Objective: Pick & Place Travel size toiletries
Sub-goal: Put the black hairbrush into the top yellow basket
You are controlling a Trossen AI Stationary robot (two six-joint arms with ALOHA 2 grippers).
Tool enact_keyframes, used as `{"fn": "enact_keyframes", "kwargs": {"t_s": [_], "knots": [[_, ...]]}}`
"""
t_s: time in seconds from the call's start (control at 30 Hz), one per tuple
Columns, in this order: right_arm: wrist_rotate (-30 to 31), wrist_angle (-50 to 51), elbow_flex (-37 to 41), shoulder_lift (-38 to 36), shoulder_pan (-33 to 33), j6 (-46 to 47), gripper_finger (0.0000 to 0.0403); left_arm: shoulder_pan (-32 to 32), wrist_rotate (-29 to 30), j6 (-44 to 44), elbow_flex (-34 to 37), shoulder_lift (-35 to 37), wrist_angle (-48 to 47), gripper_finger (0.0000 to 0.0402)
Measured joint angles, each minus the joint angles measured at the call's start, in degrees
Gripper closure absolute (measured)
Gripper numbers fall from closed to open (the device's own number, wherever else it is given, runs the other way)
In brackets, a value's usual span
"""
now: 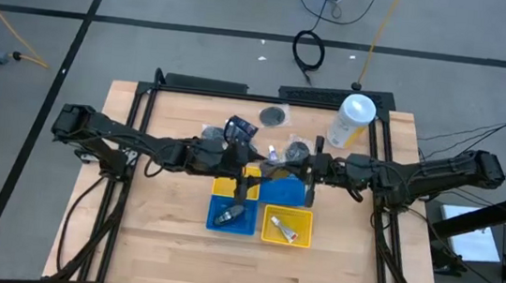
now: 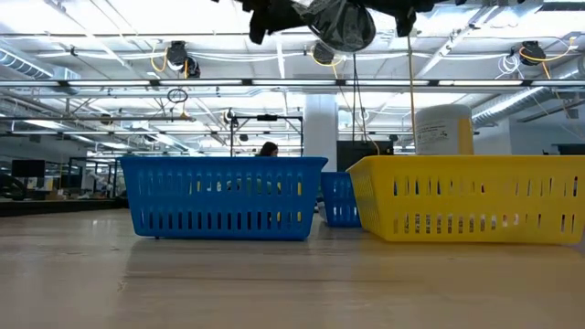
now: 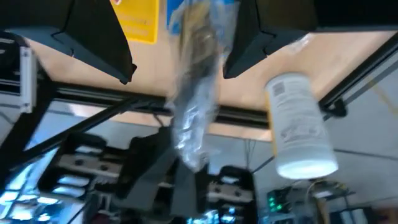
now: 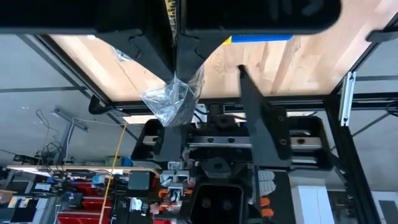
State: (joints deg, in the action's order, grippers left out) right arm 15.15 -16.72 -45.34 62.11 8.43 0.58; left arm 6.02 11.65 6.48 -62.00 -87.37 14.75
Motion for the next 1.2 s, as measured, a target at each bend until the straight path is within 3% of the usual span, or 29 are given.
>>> {"fn": "enact_keyframes", "kwargs": {"t_s": [0.13, 0.37, 0.4, 0.8, 1.2], "knots": [[-0.17, -0.53, 0.00, 0.00, 0.00, 0.09, 0.0403, 0.00, -0.21, 0.12, 0.00, -0.01, 0.11, 0.0200], [-0.19, -0.84, 0.00, 0.00, 0.00, 0.17, 0.0403, 0.00, -0.21, -0.97, 0.00, -0.02, -0.05, 0.0376], [-0.19, -0.84, 0.00, 0.00, 0.00, 0.17, 0.0403, 0.00, -0.21, -1.01, 0.00, -0.02, 0.01, 0.0384], [-0.27, 0.67, 0.04, 0.09, -0.01, -0.65, 0.0371, 0.15, 0.38, 1.69, -0.02, -0.02, -5.20, 0.0392], [0.27, 2.52, 0.04, 0.02, -0.12, -2.14, 0.0296, 0.22, 2.51, 10.12, 0.02, 1.35, -26.00, 0.0392]]}}
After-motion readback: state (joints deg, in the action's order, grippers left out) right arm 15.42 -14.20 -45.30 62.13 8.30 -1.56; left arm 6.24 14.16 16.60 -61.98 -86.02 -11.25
